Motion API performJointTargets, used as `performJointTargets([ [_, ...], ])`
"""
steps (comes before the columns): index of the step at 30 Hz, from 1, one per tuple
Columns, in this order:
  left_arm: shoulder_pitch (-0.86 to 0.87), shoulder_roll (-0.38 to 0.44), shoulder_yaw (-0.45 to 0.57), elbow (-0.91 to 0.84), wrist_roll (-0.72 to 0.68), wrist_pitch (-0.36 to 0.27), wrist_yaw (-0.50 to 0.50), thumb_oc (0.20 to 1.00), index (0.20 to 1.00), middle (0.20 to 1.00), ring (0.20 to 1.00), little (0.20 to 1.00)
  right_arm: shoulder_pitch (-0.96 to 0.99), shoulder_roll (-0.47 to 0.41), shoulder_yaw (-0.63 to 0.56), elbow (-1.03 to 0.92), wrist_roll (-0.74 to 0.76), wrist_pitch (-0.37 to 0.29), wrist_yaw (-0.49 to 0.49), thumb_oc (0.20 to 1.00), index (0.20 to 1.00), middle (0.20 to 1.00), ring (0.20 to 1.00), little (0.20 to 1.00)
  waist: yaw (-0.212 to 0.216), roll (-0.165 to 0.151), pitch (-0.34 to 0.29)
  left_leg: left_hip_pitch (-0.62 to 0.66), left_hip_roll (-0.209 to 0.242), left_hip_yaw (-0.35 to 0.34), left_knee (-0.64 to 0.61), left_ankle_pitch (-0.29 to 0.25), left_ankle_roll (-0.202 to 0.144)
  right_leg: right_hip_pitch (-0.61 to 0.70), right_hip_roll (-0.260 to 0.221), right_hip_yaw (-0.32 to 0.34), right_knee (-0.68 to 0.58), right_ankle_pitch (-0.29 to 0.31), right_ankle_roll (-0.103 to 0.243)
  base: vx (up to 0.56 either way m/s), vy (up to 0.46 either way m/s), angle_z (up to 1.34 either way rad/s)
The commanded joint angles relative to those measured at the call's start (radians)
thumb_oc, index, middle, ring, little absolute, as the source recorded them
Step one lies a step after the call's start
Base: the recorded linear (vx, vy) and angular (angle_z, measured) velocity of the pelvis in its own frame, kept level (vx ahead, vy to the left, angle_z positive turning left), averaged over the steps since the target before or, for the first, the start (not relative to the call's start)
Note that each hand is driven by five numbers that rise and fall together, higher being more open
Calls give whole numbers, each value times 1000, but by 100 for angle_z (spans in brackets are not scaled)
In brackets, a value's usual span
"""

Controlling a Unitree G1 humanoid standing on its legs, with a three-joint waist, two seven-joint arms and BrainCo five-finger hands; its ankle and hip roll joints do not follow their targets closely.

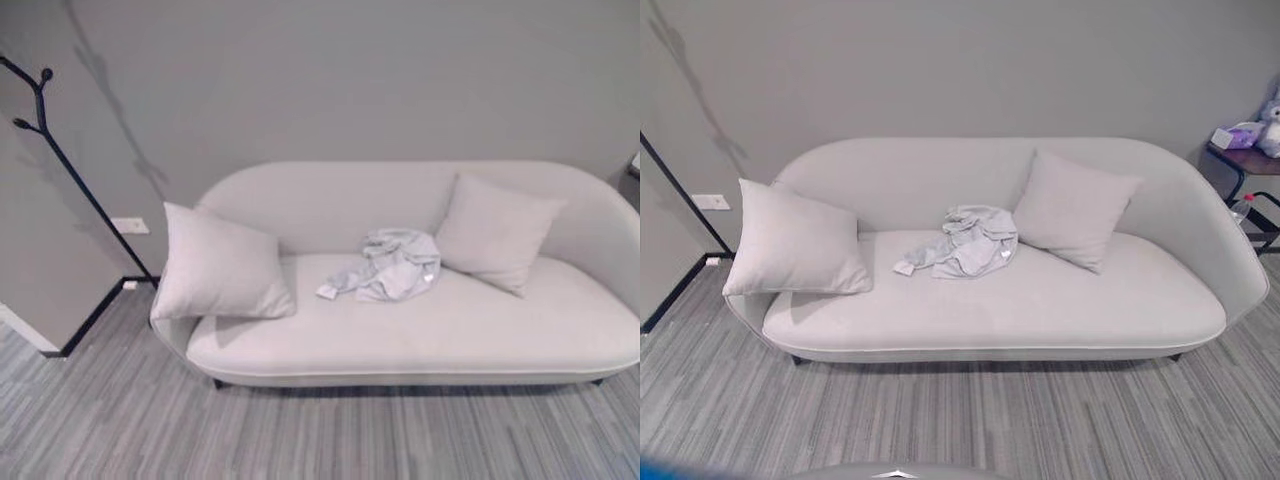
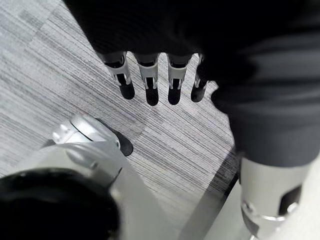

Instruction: Hang the clothes on the sofa on the clothes rack.

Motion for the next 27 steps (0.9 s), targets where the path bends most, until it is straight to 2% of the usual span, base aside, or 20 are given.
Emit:
performJointTargets([
  [1,-48,-45,27,17,-39,-17,-15,1000,1000,1000,1000,1000,-21,-19,17,1,-30,-18,-12,1000,1000,1000,1000,1000,6,15,-27,-158,68,-130,21,66,-68,-55,-24,-2,72,-23,86,44,8,-26],
  [2,-48,-45,27,17,-39,-17,-15,1000,1000,1000,1000,1000,-21,-19,17,1,-30,-18,-12,1000,1000,1000,1000,1000,5,15,-28,-159,68,-130,20,67,-68,-56,-25,-3,73,-24,86,114,19,-20],
  [7,-35,-41,56,27,-58,-23,-5,1000,1000,1000,1000,1000,-27,-12,52,-34,-56,-24,-13,1000,1000,1000,1000,1000,38,31,-40,-241,30,-123,-166,162,-59,-20,1,21,65,-72,82,192,54,17],
  [11,-38,-42,45,18,-50,-34,6,1000,1000,1000,1000,1000,-43,-1,86,-53,-92,-28,-19,1000,1000,1000,1000,1000,70,44,-41,-320,17,-121,-204,194,-85,53,1,80,61,-117,77,251,151,-25],
  [13,-26,-43,48,31,-27,-33,6,1000,1000,1000,1000,1000,-33,13,91,-59,-125,-23,-12,1000,1000,1000,1000,1000,84,45,-68,-297,40,-117,-204,220,-84,104,-31,109,41,-128,94,352,279,-58],
  [14,-25,-43,47,31,-27,-33,6,1000,1000,1000,1000,1000,-33,13,91,-60,-125,-23,-12,1000,1000,1000,1000,1000,85,44,-68,-295,40,-116,-204,219,-84,106,-32,110,40,-128,94,311,281,-57],
  [16,-29,-36,46,38,-4,-30,5,1000,1000,1000,1000,1000,-30,18,86,-61,-134,-22,-2,1000,1000,1000,1000,1000,75,38,-91,-265,49,-92,-204,236,-78,109,-66,121,37,-124,116,240,268,-46],
  [19,-41,-24,9,37,76,-44,11,1000,1000,1000,1000,1000,-17,38,104,-69,-159,-22,9,1000,1000,1000,1000,1000,57,15,-123,-231,46,-39,-204,231,-66,91,-124,131,26,-92,153,270,356,-34],
  [20,-51,-18,-22,20,118,-47,14,1000,1000,1000,1000,1000,-13,45,114,-83,-174,-26,9,1000,1000,1000,1000,1000,46,4,-138,-218,36,-11,-204,209,-55,69,-159,141,29,-65,176,237,398,-46],
  [24,-67,-9,-54,14,168,-54,25,1000,1000,1000,1000,1000,-23,50,147,-120,-243,-40,-4,1000,1000,1000,1000,1000,34,-10,-152,-208,12,19,-203,168,-26,32,-210,149,42,-5,210,146,316,-31],
  [27,-64,-2,-42,13,178,-53,35,1000,1000,1000,1000,1000,-28,50,161,-182,-292,-59,-30,1000,1000,1000,1000,1000,27,-19,-147,-189,-9,28,-194,135,3,-14,-234,160,121,77,224,89,200,-7],
])
